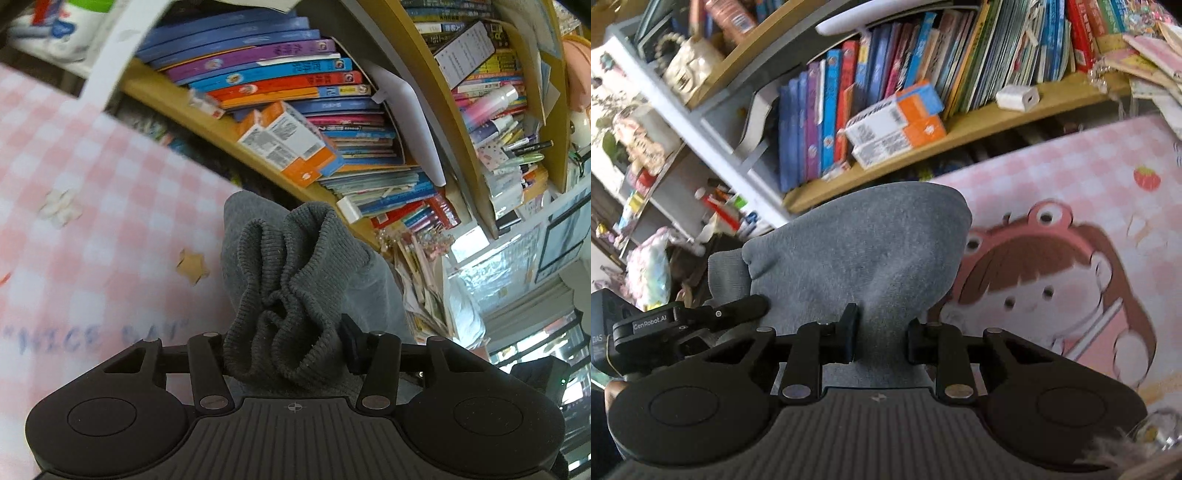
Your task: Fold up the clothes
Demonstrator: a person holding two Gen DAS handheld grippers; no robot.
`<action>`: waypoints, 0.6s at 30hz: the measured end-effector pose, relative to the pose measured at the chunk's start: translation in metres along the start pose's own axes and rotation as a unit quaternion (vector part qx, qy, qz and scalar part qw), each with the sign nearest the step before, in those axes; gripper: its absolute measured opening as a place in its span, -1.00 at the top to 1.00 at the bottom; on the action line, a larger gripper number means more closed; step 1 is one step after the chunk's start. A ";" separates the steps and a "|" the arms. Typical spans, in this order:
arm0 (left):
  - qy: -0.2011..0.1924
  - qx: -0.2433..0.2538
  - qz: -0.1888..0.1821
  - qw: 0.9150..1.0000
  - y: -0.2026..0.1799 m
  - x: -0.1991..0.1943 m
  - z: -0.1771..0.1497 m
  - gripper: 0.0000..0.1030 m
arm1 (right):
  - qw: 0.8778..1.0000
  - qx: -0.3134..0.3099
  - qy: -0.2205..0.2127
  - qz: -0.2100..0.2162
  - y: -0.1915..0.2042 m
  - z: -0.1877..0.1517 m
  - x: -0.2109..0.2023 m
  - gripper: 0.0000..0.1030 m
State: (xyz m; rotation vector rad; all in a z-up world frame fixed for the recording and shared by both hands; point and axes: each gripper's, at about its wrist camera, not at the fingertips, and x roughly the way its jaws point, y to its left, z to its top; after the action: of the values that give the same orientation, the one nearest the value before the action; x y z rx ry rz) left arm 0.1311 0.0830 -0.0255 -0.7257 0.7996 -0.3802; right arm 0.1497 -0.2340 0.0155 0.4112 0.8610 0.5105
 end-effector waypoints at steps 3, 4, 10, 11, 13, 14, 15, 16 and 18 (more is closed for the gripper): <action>0.001 0.005 0.000 1.000 -0.003 0.019 0.016 0.05 | 1.000 0.001 -0.005 -0.003 -0.011 0.018 0.010 0.57; 0.001 0.006 0.001 1.000 -0.003 0.025 0.021 0.05 | 1.000 0.001 -0.005 -0.004 -0.014 0.024 0.015 0.57; 0.004 0.011 0.008 1.000 0.000 0.060 0.047 0.05 | 1.000 0.000 -0.004 -0.010 -0.032 0.056 0.043 0.57; 0.003 0.012 0.008 1.000 0.001 0.064 0.051 0.05 | 1.000 0.000 -0.004 -0.011 -0.034 0.060 0.047 0.57; 0.002 0.014 0.010 1.000 0.003 0.074 0.057 0.05 | 1.000 -0.001 -0.003 -0.012 -0.039 0.068 0.055 0.57; 0.002 0.017 0.010 1.000 0.004 0.078 0.060 0.05 | 1.000 -0.002 -0.002 -0.012 -0.041 0.072 0.059 0.57; 0.002 0.020 0.010 1.000 0.005 0.082 0.063 0.05 | 1.000 -0.003 -0.001 -0.012 -0.043 0.076 0.064 0.57; 0.002 0.023 0.010 1.000 0.006 0.085 0.065 0.05 | 1.000 -0.005 0.000 -0.013 -0.045 0.079 0.068 0.57; 0.003 0.025 0.011 1.000 0.008 0.092 0.069 0.04 | 1.000 -0.008 0.002 -0.013 -0.048 0.084 0.074 0.57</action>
State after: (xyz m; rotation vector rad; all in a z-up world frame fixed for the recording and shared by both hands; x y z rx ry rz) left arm 0.2436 0.0677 -0.0452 -0.6687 0.7995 -0.3817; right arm 0.2699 -0.2415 -0.0056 0.3851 0.8647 0.4942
